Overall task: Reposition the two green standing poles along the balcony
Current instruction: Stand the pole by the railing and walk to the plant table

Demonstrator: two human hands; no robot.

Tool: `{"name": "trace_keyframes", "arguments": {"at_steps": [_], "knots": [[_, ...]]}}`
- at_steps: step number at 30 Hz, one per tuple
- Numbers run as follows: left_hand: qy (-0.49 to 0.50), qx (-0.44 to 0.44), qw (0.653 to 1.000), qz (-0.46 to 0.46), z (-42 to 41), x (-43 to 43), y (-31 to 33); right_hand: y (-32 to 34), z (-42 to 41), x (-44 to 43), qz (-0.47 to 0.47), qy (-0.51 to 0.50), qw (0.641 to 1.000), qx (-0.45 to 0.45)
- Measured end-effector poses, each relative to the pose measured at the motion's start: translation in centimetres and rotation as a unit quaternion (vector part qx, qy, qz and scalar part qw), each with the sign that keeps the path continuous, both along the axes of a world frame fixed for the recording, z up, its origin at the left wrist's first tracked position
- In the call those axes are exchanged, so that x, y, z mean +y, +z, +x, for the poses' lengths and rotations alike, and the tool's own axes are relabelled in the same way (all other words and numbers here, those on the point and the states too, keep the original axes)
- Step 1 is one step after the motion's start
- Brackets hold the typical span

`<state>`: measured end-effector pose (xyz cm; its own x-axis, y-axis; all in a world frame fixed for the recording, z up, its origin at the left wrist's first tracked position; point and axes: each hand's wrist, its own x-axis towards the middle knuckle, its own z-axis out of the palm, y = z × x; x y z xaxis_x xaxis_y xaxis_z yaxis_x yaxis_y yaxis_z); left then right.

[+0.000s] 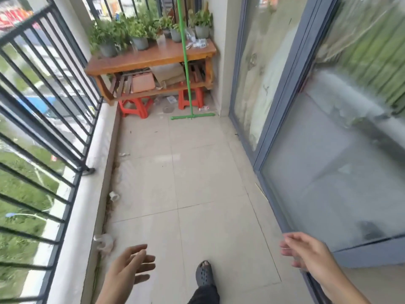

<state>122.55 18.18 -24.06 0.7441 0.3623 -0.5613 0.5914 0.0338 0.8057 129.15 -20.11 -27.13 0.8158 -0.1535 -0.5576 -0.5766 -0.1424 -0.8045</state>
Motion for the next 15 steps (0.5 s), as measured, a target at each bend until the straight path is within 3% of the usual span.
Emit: {"name": "trace_keyframes", "arguments": {"at_steps": [7,15], "knots": [[-0.071,-0.036,0.997,0.014,19.1,1.3,4.7,4.2,13.7,1.3,0.022,-0.046,0.998,-0.03],[-0.045,-0.034,0.998,0.034,36.5,1.7,5.1,3.6,29.6,-0.4,0.008,-0.08,0.996,-0.037]]}}
